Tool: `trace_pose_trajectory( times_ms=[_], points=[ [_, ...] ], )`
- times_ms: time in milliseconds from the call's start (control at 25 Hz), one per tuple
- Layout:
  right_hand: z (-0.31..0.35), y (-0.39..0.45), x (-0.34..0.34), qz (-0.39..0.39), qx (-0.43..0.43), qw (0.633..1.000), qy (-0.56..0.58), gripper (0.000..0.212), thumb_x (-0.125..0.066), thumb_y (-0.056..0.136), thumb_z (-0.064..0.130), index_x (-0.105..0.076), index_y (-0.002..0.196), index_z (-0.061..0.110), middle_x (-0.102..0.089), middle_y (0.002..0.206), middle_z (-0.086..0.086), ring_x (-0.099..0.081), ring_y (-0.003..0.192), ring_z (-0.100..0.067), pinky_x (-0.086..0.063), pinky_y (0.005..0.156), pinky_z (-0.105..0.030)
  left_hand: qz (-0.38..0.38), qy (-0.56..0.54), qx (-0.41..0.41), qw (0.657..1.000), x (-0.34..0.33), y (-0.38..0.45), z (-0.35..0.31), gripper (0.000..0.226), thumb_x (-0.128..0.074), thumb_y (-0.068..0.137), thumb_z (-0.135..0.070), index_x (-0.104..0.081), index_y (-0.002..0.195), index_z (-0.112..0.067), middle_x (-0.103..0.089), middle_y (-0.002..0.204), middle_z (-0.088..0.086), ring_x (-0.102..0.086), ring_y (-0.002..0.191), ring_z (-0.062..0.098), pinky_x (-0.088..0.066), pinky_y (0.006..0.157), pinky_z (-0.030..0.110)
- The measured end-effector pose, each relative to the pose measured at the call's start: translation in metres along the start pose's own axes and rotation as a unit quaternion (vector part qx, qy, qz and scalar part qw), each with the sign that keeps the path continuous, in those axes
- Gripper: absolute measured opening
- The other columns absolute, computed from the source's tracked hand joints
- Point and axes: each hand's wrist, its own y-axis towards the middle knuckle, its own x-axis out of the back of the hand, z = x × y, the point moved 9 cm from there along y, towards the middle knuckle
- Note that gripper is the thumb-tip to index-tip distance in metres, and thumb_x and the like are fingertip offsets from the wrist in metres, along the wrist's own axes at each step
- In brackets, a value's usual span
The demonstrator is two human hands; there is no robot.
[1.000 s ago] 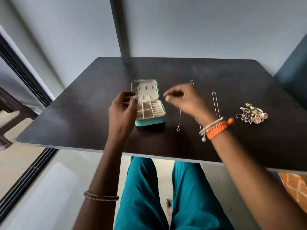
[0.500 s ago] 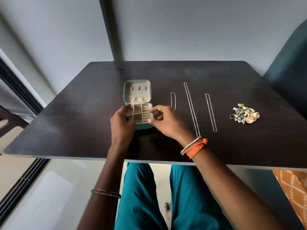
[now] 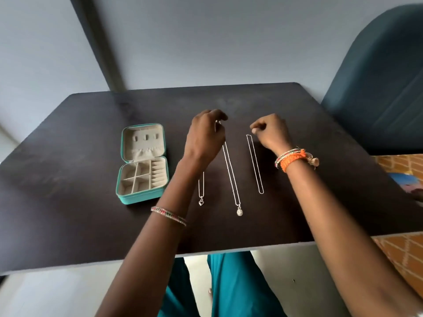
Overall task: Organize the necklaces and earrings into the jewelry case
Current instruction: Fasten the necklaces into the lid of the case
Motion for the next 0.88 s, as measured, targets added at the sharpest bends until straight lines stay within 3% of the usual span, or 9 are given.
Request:
trace_pose_trajectory(
  times_ms=[160, 360, 520, 680, 800, 880],
  points=[
    [-0.005, 0.015, -0.022, 0.037, 0.006, 0.998, -0.042, 0.004, -0.074, 0.077, 0.013, -0.074, 0.079, 0.016, -0.072, 0.082, -0.006, -0.067, 0.081, -0.023, -0.056, 0.080, -0.035, 0.044, 0.005, -0.004, 0.999, -0.039, 0.013, 0.011, 0.036, -0.045, 0.079, 0.001, -0.070, 0.101, -0.013, -0.067, 0.100, 0.007, -0.060, 0.095, 0.021, -0.046, 0.078, 0.028],
    [-0.008, 0.022, -0.032, 0.037, 0.016, 0.996, -0.081, 0.013, -0.068, 0.082, 0.008, -0.067, 0.071, 0.014, -0.068, 0.092, -0.009, -0.064, 0.087, -0.027, -0.052, 0.078, -0.035, 0.019, -0.012, -0.030, 0.999, -0.047, 0.016, 0.012, 0.033, -0.045, 0.078, 0.001, -0.071, 0.095, -0.012, -0.067, 0.093, 0.005, -0.059, 0.096, 0.022, -0.045, 0.080, 0.029],
    [-0.009, 0.020, -0.035, 0.052, 0.021, 0.995, -0.080, 0.015, -0.064, 0.084, 0.007, -0.062, 0.072, 0.017, -0.064, 0.094, -0.009, -0.062, 0.087, -0.025, -0.052, 0.080, -0.039, 0.000, -0.026, -0.039, 0.999, -0.043, 0.016, 0.012, 0.032, -0.046, 0.078, 0.003, -0.071, 0.093, -0.010, -0.068, 0.091, 0.006, -0.059, 0.096, 0.022, -0.039, 0.078, 0.020],
    [-0.003, 0.012, -0.023, 0.080, 0.000, 0.997, -0.012, 0.007, -0.062, 0.087, 0.012, -0.066, 0.081, 0.013, -0.063, 0.081, 0.000, -0.058, 0.078, -0.015, -0.041, 0.067, -0.025, -0.004, -0.047, -0.028, 0.998, -0.038, 0.015, 0.015, 0.032, -0.047, 0.077, 0.004, -0.071, 0.092, -0.011, -0.070, 0.091, 0.002, -0.060, 0.090, 0.016, -0.040, 0.075, 0.017],
    [0.007, -0.002, -0.013, 0.132, -0.020, 0.986, 0.100, 0.007, -0.063, 0.088, 0.019, -0.066, 0.081, 0.017, -0.060, 0.075, 0.002, -0.054, 0.077, -0.012, -0.042, 0.072, -0.029, 0.026, -0.129, 0.009, 0.991, -0.040, 0.013, 0.011, 0.028, -0.047, 0.080, 0.000, -0.071, 0.090, -0.012, -0.070, 0.088, -0.005, -0.060, 0.080, 0.004, -0.047, 0.072, 0.017],
    [0.020, -0.016, -0.005, 0.153, -0.021, 0.975, 0.159, 0.012, -0.063, 0.088, 0.019, -0.065, 0.077, 0.019, -0.060, 0.077, -0.001, -0.053, 0.078, -0.012, -0.043, 0.075, -0.029, 0.072, -0.184, 0.037, 0.979, -0.049, 0.010, 0.007, 0.024, -0.049, 0.085, -0.008, -0.071, 0.093, -0.011, -0.069, 0.086, -0.005, -0.062, 0.080, 0.003, -0.049, 0.075, 0.019]
  ],
)
